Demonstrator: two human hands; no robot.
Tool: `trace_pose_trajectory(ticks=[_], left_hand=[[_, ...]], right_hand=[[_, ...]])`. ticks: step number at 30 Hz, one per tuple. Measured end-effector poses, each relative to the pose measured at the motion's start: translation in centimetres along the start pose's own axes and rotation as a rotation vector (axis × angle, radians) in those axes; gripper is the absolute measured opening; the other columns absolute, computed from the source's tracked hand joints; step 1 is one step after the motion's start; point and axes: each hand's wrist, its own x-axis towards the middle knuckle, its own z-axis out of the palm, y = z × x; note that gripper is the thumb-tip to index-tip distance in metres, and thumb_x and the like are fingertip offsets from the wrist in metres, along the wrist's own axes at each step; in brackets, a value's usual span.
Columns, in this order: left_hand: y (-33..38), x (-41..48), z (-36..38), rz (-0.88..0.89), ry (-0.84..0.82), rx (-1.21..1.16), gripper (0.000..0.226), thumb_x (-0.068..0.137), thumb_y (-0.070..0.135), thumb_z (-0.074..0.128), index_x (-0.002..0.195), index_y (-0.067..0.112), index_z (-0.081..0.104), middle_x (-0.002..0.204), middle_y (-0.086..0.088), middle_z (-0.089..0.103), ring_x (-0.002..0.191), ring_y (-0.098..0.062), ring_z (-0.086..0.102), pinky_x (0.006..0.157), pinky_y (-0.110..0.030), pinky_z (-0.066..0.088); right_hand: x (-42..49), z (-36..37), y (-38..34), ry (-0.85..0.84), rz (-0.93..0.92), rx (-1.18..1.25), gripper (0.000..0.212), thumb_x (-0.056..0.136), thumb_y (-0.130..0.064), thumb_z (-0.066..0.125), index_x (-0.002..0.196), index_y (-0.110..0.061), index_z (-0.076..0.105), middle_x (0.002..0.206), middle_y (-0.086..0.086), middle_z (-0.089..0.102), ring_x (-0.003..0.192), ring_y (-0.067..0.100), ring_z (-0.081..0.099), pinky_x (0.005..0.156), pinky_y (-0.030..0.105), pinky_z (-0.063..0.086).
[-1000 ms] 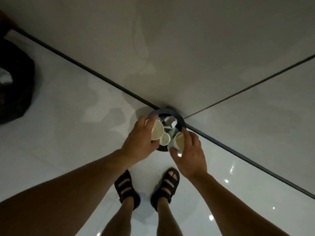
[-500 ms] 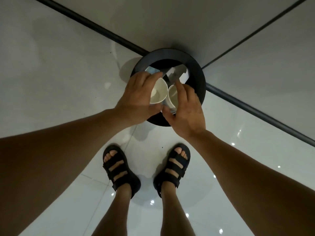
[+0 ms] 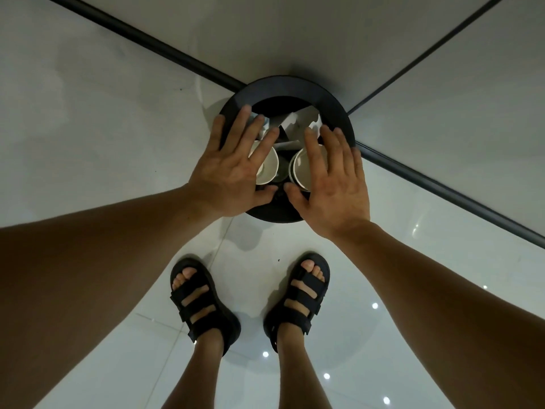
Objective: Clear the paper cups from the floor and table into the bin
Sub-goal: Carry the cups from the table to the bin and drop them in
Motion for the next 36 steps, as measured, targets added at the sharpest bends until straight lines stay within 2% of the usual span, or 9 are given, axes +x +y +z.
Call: trace_pose_trajectory(ticks=[2,4,7,11,16,19,25,30,36], left_hand=[[0.2,0.0,0.3,-0.005,0.036,-0.003,0.091,0.086,0.075,0.031,0.151,0.011,0.024,0.156,-0.018,0.021,0.146,-0.036,0.009,0.114,-0.058,0.015],[0.2,-0.1,0.5,0.002,0.062,0.0,0.091,0.087,0.076,0.027,0.15,0.011,0.025,0.155,-0.018,0.021,0.146,-0.036,0.01,0.114,-0.058,0.015],[0.3,-0.1,0.4,0.003,0.031,0.006,0.091,0.087,0.076,0.022,0.15,0.011,0.024,0.155,-0.018,0.022,0.146,-0.037,0.008,0.114,-0.058,0.013],[0.2,0.5,0.0,-0.036,-0.081,0.009,0.097,0.082,0.079,0.013,0.153,0.015,0.009,0.16,-0.014,0.01,0.147,-0.034,-0.006,0.116,-0.057,0.005],[0.1,-0.5,-2.1,-0.076,-0.068,-0.147,0.094,0.081,0.072,0.041,0.152,0.017,0.012,0.159,-0.011,0.014,0.147,-0.032,0.002,0.115,-0.057,0.014],[-0.3,-1.4,-4.5,-0.12,-0.104,-0.193,0.091,0.082,0.064,0.047,0.152,0.017,0.01,0.159,-0.01,0.014,0.147,-0.032,0.002,0.113,-0.059,0.018],[0.2,-2.9,-12.6,-0.189,-0.112,-0.228,0.089,0.082,0.061,0.048,0.151,0.015,0.013,0.157,-0.011,0.018,0.145,-0.034,0.009,0.111,-0.058,0.024],[3.2,-4.9,-21.9,-0.143,-0.109,-0.258,0.084,0.087,0.06,0.045,0.152,0.018,0.011,0.159,-0.007,0.011,0.147,-0.029,0.004,0.112,-0.055,0.02],[7.6,-6.9,-34.5,0.008,-0.034,-0.223,0.08,0.086,0.059,0.042,0.151,0.019,0.017,0.158,-0.007,0.017,0.146,-0.028,0.008,0.111,-0.051,0.02]], right_hand=[[-0.1,0.7,0.0,-0.083,-0.023,-0.099,0.085,0.091,-0.071,0.029,0.156,-0.022,0.005,0.164,0.01,0.006,0.151,0.029,-0.001,0.121,0.05,0.004],[-0.1,1.4,-0.1,-0.102,-0.027,-0.151,0.085,0.091,-0.073,0.02,0.157,-0.022,0.001,0.164,0.01,0.0,0.15,0.028,-0.006,0.121,0.05,-0.001],[0.1,1.8,-0.1,-0.105,-0.005,-0.169,0.083,0.092,-0.072,0.017,0.156,-0.023,-0.002,0.164,0.011,-0.002,0.15,0.028,-0.007,0.12,0.049,-0.006],[0.1,1.4,-0.1,-0.139,-0.001,-0.152,0.084,0.091,-0.072,0.019,0.156,-0.024,-0.005,0.164,0.009,-0.005,0.15,0.028,-0.01,0.12,0.051,-0.004],[-0.6,-1.3,-0.9,-0.124,0.027,-0.027,0.084,0.09,-0.07,0.03,0.156,-0.028,0.0,0.164,0.007,-0.004,0.15,0.027,-0.011,0.119,0.052,-0.001],[-2.2,-3.6,-1.8,-0.132,0.088,0.027,0.085,0.091,-0.066,0.038,0.155,-0.03,-0.004,0.164,0.005,-0.007,0.15,0.026,-0.013,0.118,0.054,0.001],[-5.6,-10.1,-3.1,-0.178,0.229,0.074,0.083,0.089,-0.073,0.017,0.15,-0.033,-0.022,0.161,0.001,-0.022,0.146,0.022,-0.026,0.12,0.051,-0.002],[-8.3,-18.5,-4.0,-0.192,0.334,0.104,0.083,0.086,-0.076,0.008,0.152,-0.033,-0.019,0.16,0.0,-0.026,0.144,0.02,-0.03,0.121,0.051,-0.002],[-13.4,-30.3,-5.8,-0.141,0.361,0.128,0.081,0.088,-0.075,0.007,0.153,-0.032,-0.016,0.162,0.0,-0.021,0.145,0.02,-0.027,0.119,0.05,-0.007]])
